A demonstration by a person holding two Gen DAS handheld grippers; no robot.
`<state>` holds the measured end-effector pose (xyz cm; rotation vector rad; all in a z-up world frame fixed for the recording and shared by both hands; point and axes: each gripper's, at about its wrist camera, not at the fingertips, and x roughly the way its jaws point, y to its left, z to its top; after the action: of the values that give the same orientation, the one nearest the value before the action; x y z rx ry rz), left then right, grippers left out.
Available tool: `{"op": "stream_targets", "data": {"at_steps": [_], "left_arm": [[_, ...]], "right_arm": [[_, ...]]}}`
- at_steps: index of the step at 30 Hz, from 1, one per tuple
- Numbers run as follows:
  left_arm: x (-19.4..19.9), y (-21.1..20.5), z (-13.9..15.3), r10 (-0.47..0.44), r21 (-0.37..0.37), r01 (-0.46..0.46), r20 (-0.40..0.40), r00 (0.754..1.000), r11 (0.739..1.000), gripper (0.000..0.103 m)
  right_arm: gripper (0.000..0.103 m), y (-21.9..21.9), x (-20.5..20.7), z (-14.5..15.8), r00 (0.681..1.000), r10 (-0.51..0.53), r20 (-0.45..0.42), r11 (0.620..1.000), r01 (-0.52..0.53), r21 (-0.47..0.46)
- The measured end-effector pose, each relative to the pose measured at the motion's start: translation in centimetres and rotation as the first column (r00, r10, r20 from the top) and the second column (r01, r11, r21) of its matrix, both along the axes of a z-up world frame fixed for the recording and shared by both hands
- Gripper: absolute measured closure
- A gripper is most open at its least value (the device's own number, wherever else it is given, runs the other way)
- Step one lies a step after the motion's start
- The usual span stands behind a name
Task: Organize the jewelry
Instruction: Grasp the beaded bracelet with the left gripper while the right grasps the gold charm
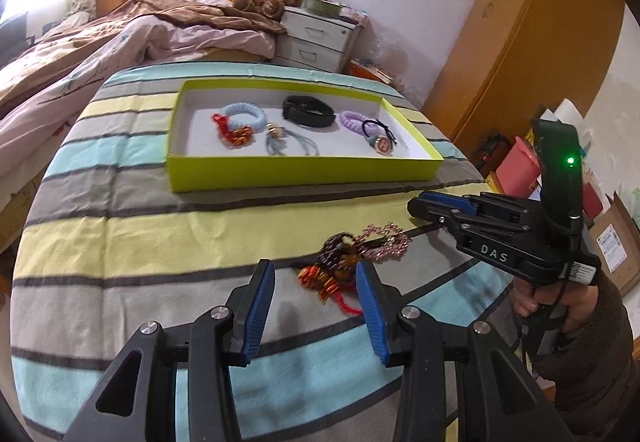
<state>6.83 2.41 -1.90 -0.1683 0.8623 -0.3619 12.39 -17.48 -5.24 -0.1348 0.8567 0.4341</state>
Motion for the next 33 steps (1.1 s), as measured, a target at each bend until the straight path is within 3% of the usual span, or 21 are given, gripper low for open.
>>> {"op": "stream_targets", "data": {"at_steps": [8,16,24,27,28,33], "left_arm": [[2.4,-2.0,-0.9,-0.056,0.01,0.057,-0.045,0.997,0.998,0.061],[2.9,-3.2,-1.4,-0.047,0.078,0.051,-0.058,0.997,0.996,0.061],[3.3,-3.9,-1.6,-0.05,0.092,0.056,-0.063,0.997,0.994,0.061],[3.3,-4.1,-1.7,-0.051,0.099,0.057,-0.058,0.997,0.993,0.065],[3.3,-4.1,-1.6,-0.051,0.104,0.057,-0.056,0.997,0.993,0.072],[3.3,-4.0,-1.5,-0.041,0.122,0.047,-0.049,0.998,0.991,0.076]], "right_arm": [[0.085,-1.0,-1.2,1.3,0.999,-0.032,0.032,0.998,0.03,0.053],[0.085,-1.0,-1.8,1.4,0.999,-0.027,0.037,0.998,0.025,0.063],[0.085,-1.2,-2.2,1.6,0.999,-0.031,0.042,0.997,0.028,0.078],[0.085,-1.3,-2.3,1.6,0.999,-0.031,0.042,0.996,0.028,0.079],[0.085,-1.3,-2.3,1.6,0.999,-0.031,0.042,0.996,0.027,0.081],[0.085,-1.3,-2.3,1.7,0.999,-0.034,0.042,0.996,0.03,0.082]]}}
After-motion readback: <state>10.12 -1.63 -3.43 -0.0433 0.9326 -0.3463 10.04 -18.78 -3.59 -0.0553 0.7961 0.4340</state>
